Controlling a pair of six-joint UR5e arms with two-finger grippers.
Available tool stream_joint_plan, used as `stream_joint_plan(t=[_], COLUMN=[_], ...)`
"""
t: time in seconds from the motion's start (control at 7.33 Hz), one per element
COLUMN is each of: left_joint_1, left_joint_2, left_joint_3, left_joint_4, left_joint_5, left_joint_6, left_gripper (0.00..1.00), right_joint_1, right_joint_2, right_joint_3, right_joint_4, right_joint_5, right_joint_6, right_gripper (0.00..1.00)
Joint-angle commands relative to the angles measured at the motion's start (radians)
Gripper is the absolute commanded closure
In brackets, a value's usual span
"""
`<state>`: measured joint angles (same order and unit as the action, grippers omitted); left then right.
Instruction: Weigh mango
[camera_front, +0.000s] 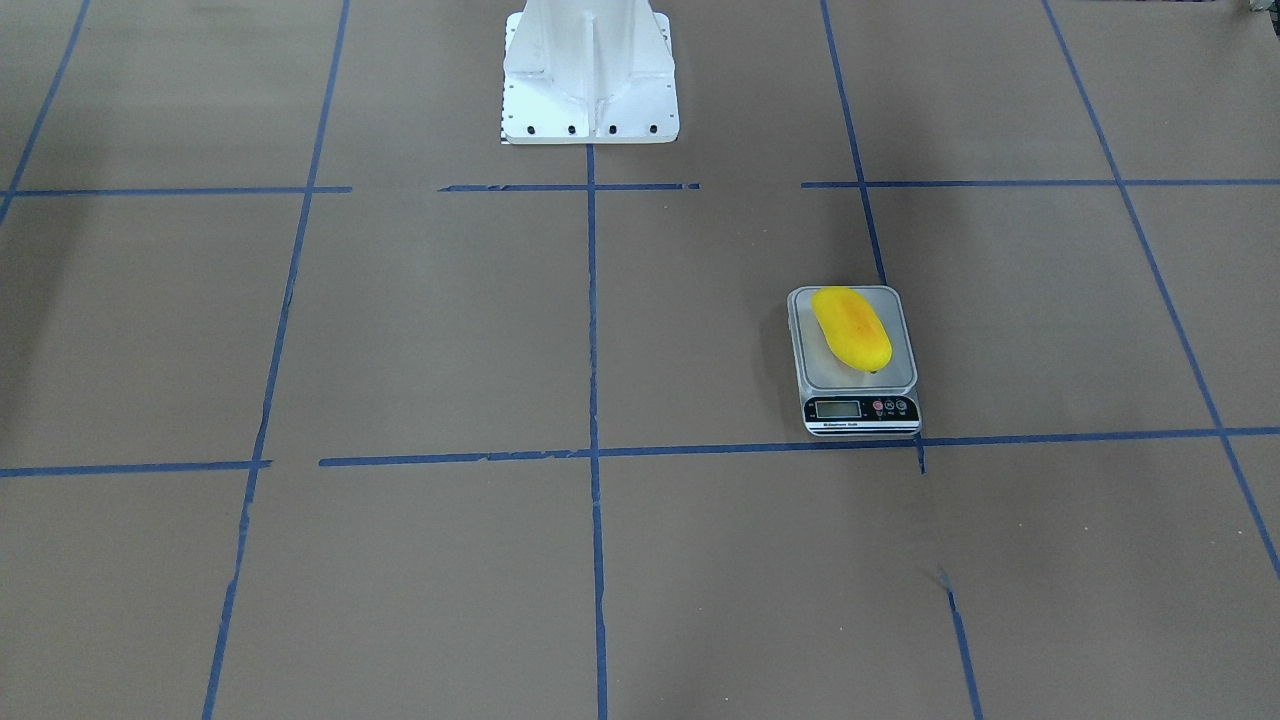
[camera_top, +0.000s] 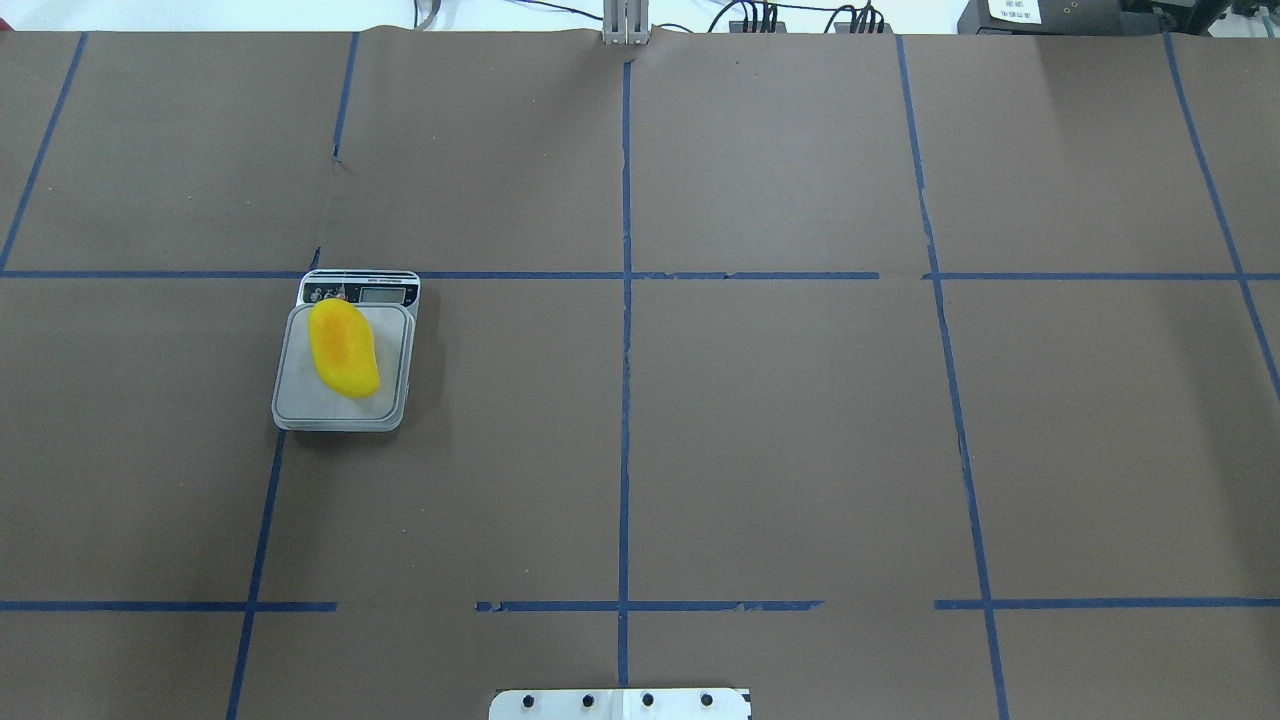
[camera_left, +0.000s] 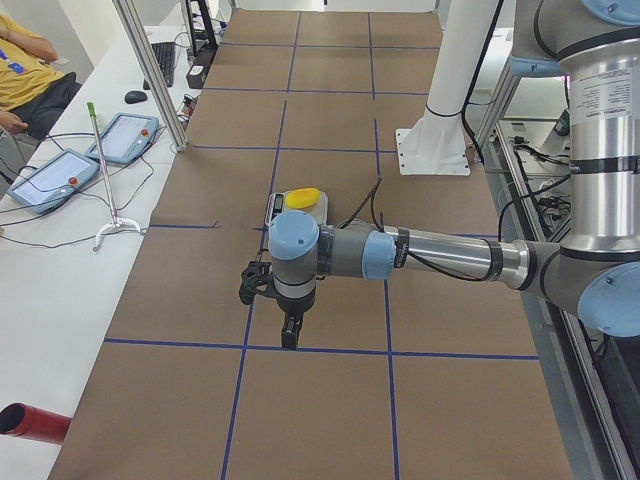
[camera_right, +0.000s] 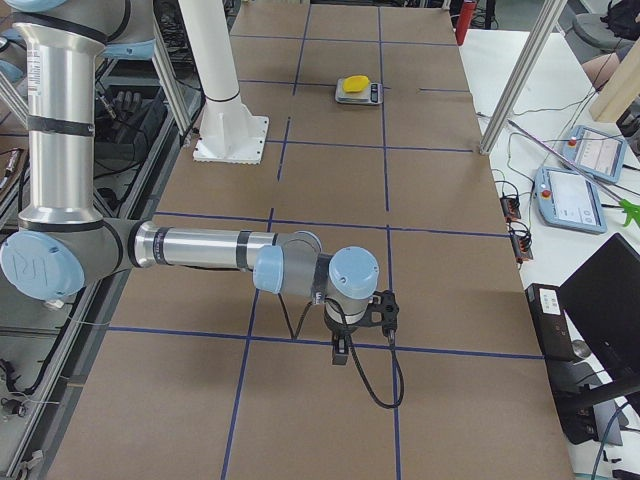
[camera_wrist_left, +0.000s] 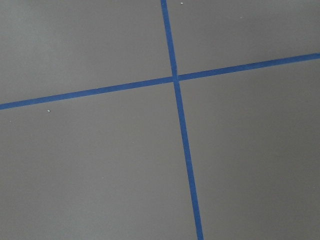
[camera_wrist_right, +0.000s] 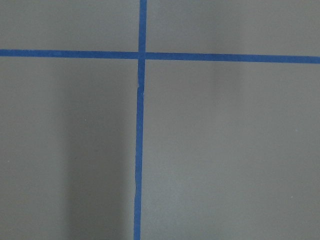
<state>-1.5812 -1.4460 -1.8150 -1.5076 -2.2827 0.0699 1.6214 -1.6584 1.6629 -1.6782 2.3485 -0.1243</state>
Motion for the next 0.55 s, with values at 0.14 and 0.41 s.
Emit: stream_joint_plan(t=[0.14,0.41], left_joint_1=[0.000,0.000], left_joint_2=[-0.011,-0.011], left_joint_3=[0.003,0.003], left_joint_4=[0.001,0.001], left_joint_5=[0.003,0.006], left_joint_6=[-0.050,-0.044], left_gripper=[0.00,0.00], right_joint_1=[0.000,0.000], right_joint_2=[0.000,0.000], right_joint_3=[0.000,0.000], right_joint_4=[0.000,0.000], right_joint_5=[0.000,0.000], right_joint_6=[0.000,0.000], right_gripper=[0.00,0.00])
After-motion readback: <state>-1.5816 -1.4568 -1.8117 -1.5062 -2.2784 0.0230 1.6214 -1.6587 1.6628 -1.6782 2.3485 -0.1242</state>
